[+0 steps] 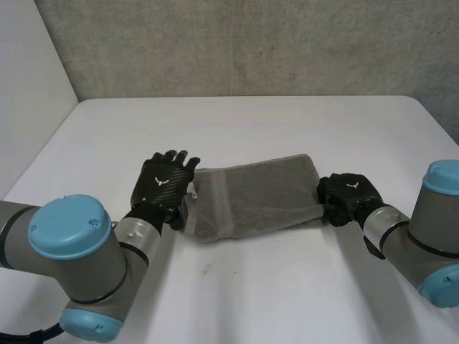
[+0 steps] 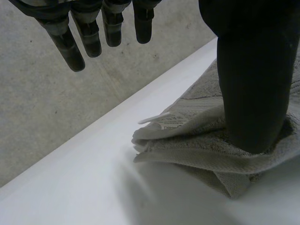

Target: Fold the towel.

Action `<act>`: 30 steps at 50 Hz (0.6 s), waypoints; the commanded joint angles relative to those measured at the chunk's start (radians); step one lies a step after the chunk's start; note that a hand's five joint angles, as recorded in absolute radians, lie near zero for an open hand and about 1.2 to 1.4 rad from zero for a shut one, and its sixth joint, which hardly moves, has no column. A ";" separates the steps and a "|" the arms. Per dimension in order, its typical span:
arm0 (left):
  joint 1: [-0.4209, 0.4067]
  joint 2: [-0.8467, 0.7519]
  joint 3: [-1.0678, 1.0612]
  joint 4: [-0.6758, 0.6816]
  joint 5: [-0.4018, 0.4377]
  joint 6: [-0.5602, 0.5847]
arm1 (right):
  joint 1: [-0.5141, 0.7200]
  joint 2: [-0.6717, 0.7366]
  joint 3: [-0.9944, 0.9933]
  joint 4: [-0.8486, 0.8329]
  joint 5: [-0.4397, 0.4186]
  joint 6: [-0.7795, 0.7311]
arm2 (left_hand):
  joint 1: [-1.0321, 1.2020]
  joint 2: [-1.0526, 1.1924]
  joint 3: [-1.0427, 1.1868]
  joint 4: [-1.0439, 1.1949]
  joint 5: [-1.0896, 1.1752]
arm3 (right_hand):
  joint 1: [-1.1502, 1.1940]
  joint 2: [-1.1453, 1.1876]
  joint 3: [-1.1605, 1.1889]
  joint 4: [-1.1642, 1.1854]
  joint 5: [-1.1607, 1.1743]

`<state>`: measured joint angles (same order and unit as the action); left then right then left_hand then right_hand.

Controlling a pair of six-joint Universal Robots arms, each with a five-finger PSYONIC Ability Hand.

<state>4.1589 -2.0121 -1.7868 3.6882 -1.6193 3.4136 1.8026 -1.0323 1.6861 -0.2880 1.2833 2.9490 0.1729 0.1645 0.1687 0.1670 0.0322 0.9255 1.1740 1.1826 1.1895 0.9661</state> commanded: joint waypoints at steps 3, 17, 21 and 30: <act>0.007 0.042 0.000 -0.004 -0.001 -0.004 | 0.015 -0.034 -0.071 -0.002 0.069 -0.095 | 0.002 0.010 0.006 0.008 -0.032 | 0.471 0.222 0.214 0.207 0.256; 0.084 0.093 0.004 -0.004 -0.080 -0.004 | 0.454 0.032 -0.357 0.016 0.032 -0.269 | 0.002 0.010 0.006 0.008 -0.032 | 0.471 0.222 0.214 0.207 0.256; 0.106 0.099 0.006 -0.004 -0.091 -0.007 | 0.515 0.107 -0.375 0.038 -0.044 -0.326 | 0.002 0.010 0.006 0.008 -0.032 | 0.471 0.222 0.214 0.207 0.256; 0.112 0.101 0.015 -0.004 -0.090 -0.011 | 0.571 0.161 -0.413 0.079 0.047 -0.398 | 0.002 0.010 0.006 0.008 -0.032 | -0.224 -0.472 -0.481 -0.488 -0.439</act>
<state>4.2764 -1.9114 -1.7790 3.6846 -1.7144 3.4028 2.3683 -0.8631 1.2905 -0.2241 1.2448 2.5552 0.1729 0.1642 0.1691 0.1668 0.0322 0.8324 1.0154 1.0443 1.0468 0.8596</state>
